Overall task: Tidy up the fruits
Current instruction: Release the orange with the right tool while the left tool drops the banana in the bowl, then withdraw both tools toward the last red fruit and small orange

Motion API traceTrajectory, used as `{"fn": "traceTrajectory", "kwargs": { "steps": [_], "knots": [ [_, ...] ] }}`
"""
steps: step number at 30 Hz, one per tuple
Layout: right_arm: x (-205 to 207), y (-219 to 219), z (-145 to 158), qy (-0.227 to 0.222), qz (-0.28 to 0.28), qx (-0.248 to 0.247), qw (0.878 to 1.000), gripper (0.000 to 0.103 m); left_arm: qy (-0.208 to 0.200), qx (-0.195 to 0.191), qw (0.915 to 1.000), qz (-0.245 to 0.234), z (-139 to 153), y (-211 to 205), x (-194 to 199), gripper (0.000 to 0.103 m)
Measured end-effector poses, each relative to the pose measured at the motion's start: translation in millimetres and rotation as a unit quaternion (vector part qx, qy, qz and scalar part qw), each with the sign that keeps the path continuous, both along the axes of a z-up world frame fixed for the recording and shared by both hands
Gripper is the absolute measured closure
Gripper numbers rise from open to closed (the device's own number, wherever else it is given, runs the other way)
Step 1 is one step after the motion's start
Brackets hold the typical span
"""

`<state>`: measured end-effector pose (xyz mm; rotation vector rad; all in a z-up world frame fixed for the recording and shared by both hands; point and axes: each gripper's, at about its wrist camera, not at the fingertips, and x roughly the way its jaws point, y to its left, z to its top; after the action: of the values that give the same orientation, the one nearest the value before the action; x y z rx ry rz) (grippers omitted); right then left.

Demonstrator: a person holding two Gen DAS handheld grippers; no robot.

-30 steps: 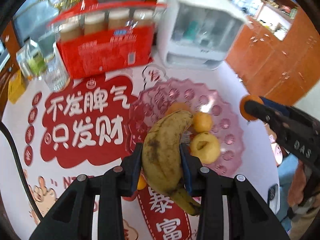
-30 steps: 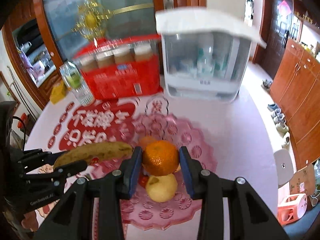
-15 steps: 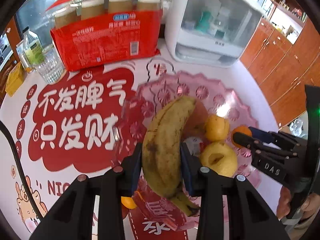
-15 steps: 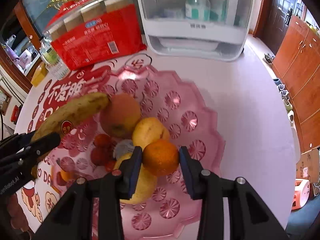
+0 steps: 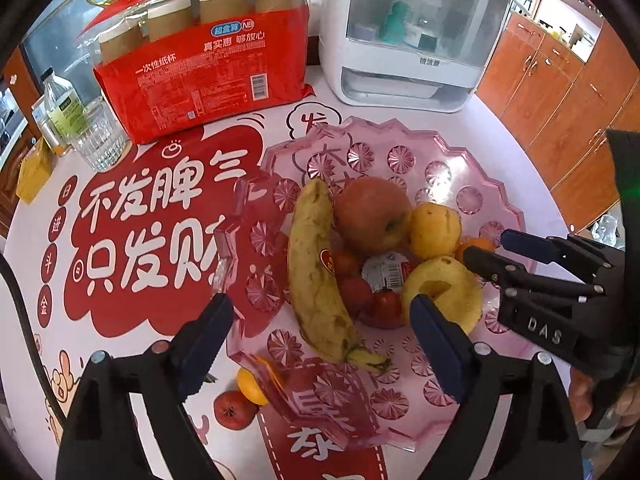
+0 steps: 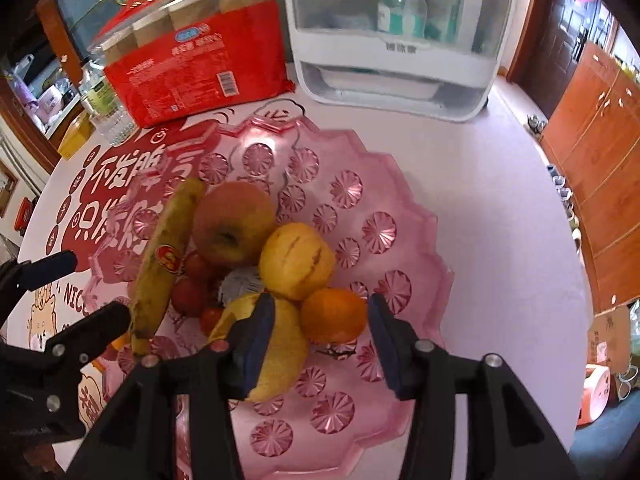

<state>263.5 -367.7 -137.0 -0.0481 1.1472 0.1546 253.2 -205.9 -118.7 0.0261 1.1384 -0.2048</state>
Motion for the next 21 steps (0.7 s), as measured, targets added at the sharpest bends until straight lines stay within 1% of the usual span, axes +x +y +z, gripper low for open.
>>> {"fn": "traceTrajectory", "kwargs": {
  "steps": [7,12,21],
  "knots": [
    [-14.5,6.8,17.4,-0.024,0.011,0.005,1.000,0.052,0.020,-0.010,0.9997,0.009,0.6,6.0,-4.2,0.013],
    [-25.0,8.8,27.5,-0.036,0.012,0.004,0.999,0.052,0.019,-0.006,0.9997,0.012,5.5,9.5,-10.1,0.012],
    [-48.7,12.3,44.1,-0.048,0.006,0.013,0.999,0.052,0.013,-0.015,0.9998,0.007,20.4,18.3,-27.4,0.009]
  ]
}}
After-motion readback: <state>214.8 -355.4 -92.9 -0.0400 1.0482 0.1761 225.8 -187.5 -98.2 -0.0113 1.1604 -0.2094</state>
